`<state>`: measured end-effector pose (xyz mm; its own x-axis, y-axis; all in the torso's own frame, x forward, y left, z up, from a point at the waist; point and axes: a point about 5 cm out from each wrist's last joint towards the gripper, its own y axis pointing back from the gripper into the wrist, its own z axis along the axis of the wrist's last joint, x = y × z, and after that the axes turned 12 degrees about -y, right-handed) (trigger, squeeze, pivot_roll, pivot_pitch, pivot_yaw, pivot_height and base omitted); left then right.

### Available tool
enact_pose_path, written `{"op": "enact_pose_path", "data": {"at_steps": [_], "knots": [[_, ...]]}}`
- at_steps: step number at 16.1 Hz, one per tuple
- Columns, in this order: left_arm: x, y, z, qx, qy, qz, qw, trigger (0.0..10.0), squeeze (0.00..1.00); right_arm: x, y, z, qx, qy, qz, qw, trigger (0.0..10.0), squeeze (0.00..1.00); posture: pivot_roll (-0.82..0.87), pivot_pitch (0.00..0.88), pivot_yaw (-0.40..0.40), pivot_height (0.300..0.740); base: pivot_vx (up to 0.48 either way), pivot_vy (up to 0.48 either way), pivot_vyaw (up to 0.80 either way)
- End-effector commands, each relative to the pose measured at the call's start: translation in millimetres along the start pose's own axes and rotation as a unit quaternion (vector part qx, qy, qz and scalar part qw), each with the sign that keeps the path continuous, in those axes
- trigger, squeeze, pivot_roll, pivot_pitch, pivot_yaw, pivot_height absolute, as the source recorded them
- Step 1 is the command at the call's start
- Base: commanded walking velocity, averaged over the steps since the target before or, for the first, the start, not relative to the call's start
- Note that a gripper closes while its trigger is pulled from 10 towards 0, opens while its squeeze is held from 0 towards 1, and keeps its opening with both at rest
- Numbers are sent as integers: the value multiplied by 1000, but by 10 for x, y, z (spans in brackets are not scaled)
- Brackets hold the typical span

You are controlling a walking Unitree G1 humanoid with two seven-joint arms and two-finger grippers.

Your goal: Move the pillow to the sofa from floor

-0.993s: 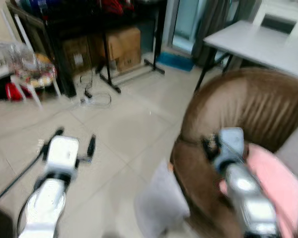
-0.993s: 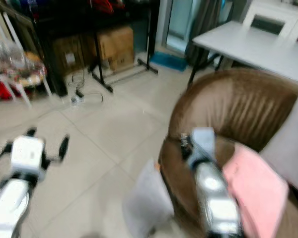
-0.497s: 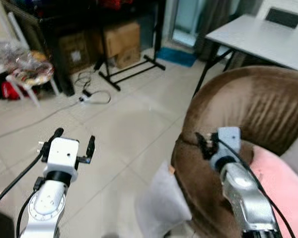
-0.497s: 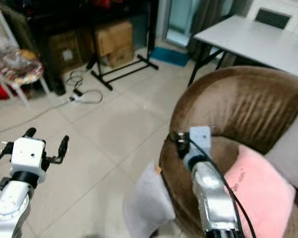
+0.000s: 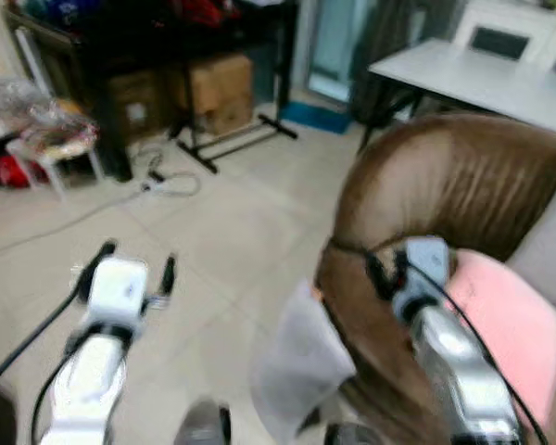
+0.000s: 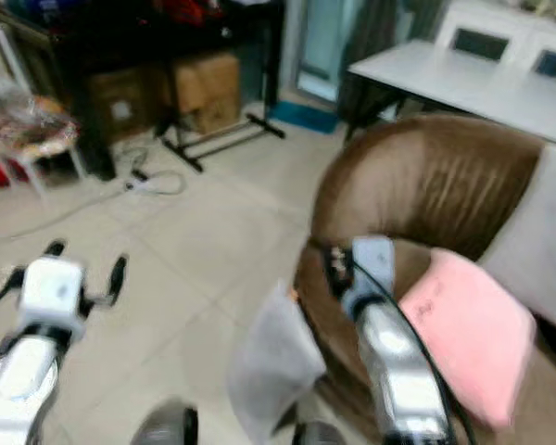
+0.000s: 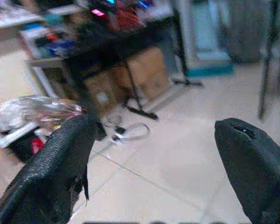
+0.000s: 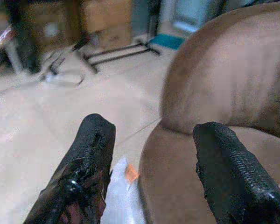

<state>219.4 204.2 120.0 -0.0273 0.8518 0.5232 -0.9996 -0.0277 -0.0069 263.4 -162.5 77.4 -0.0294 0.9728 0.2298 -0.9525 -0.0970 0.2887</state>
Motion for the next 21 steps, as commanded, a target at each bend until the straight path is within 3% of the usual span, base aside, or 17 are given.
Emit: {"op": "enact_pose_path", "data": {"at_steps": [1, 9, 21], "knots": [[-34, 38, -76, 18, 5, -2, 1000, 10000, 0, 60, -23, 48, -7, -4, 15, 1000, 10000, 0, 46, 0, -46, 620, 0, 0, 0], [-32, 73, -138, 25, 16, 6, 1000, 10000, 0, 98, -55, 22, 6, 11, 27, 1000, 10000, 0, 46, 0, -62, 605, 0, 0, 0], [-68, 68, -135, 18, 20, -5, 1000, 10000, 0, 71, -36, 16, 9, 8, 19, 1000, 10000, 0, 40, 0, -61, 605, 312, 0, 0]]}}
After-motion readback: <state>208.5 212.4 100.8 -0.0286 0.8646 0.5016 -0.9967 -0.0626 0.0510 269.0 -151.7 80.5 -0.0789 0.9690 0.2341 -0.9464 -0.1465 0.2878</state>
